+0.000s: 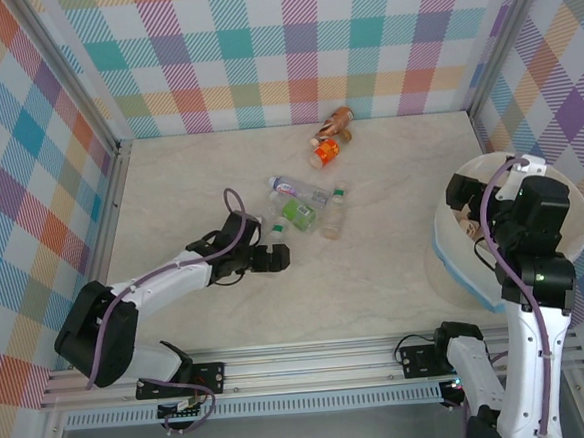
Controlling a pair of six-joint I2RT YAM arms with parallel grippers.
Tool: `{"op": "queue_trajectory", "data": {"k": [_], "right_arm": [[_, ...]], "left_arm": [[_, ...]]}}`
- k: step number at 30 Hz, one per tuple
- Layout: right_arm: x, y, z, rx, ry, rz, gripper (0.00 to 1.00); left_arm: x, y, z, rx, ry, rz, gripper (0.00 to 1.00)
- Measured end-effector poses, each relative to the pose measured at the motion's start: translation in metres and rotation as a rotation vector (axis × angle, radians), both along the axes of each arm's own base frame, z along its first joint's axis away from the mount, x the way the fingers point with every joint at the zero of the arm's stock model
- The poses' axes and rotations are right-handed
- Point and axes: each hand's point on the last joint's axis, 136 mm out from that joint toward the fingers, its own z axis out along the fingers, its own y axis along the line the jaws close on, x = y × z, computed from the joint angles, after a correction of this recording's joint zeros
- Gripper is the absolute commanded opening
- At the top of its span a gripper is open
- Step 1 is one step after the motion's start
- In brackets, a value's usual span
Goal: Put the plastic bottles in the bin
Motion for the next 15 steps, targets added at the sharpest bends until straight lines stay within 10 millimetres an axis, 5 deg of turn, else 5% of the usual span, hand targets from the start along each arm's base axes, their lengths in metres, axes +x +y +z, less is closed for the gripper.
{"op": "queue_trajectory", "data": {"k": [9, 15], "right_arm": [[-0.007, 0.023, 0.021, 0.029, -0.105, 0.118, 1.00], [-0.010, 0.071, 0.037, 0.133, -0.210, 0.378, 1.00]], "left_arm": [[-0.003, 0.007, -0.025, 0.194, -0.028, -0.017, 0.87], [0.007, 0.000, -0.032, 0.235, -0.029, -0.035, 0.75]]}}
